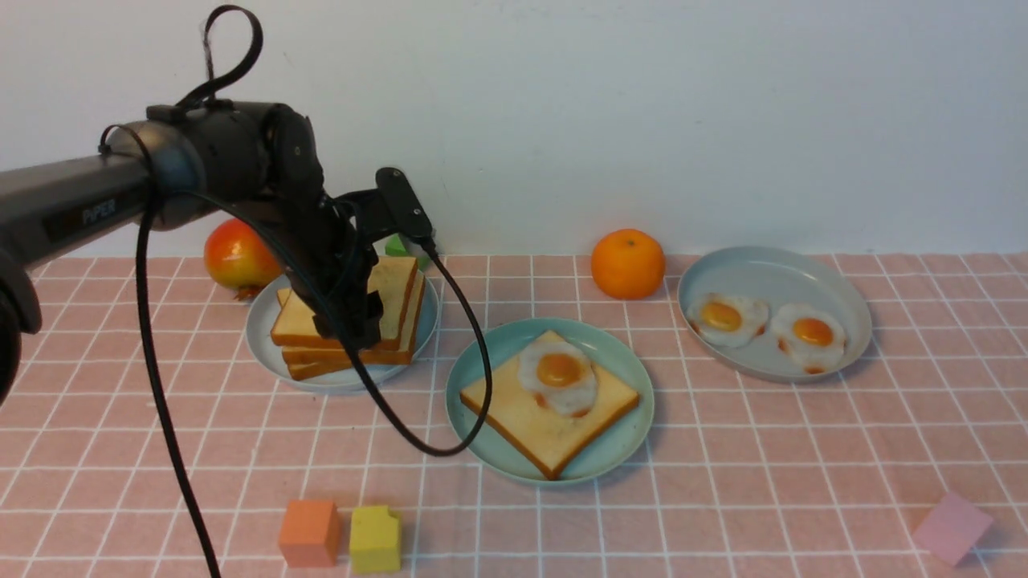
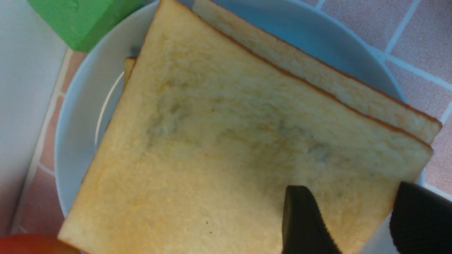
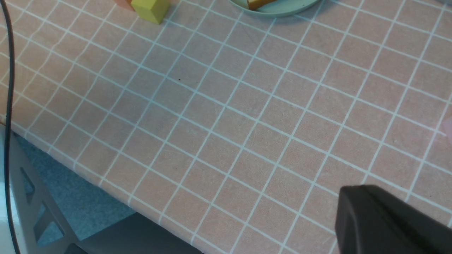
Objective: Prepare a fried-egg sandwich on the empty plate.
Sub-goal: Use the left arm to grab a slice of bread
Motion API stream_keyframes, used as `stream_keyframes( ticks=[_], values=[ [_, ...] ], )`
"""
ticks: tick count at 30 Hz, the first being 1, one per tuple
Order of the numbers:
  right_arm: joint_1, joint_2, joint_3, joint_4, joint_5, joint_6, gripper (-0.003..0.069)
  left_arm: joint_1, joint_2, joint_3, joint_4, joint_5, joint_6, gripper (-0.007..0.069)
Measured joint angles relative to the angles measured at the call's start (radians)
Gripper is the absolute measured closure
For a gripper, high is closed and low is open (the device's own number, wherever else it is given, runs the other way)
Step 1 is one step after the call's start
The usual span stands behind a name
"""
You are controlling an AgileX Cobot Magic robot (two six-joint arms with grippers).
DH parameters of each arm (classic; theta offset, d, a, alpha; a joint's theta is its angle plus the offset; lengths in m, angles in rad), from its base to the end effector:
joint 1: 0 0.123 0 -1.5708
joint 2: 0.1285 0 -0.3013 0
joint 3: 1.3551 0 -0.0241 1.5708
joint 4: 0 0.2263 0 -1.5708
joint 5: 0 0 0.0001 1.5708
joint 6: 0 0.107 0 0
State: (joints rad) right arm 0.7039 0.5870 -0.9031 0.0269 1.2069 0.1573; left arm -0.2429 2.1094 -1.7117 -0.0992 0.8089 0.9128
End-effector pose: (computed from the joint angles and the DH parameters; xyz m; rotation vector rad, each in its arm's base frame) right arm 0.0329 0.0315 0.3546 -0.6538 2.3299 0.4396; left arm 0.4407 -0.1171 0.2175 1.4081 2.2872 0.0916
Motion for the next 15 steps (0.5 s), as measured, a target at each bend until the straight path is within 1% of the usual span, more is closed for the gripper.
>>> stream_keyframes(
  ticks=[4, 10, 15],
  values=[
    [0.000, -0.001, 0.000, 0.005, -0.010, 0.000, 0.0656, 0.000, 0.005, -0.001, 0.000, -0.018, 0.040, 0.0237],
    [0.000, -0.001, 0.000, 0.011, -0.033, 0.000, 0.0656, 0.000, -0.005, -0.001, 0.000, -0.006, 0.044, 0.0234],
    [0.000, -0.001, 0.000, 0.011, -0.037, 0.000, 0.0655, 0.000, -0.044, -0.001, 0.001, 0.015, 0.044, 0.0210]
  ],
)
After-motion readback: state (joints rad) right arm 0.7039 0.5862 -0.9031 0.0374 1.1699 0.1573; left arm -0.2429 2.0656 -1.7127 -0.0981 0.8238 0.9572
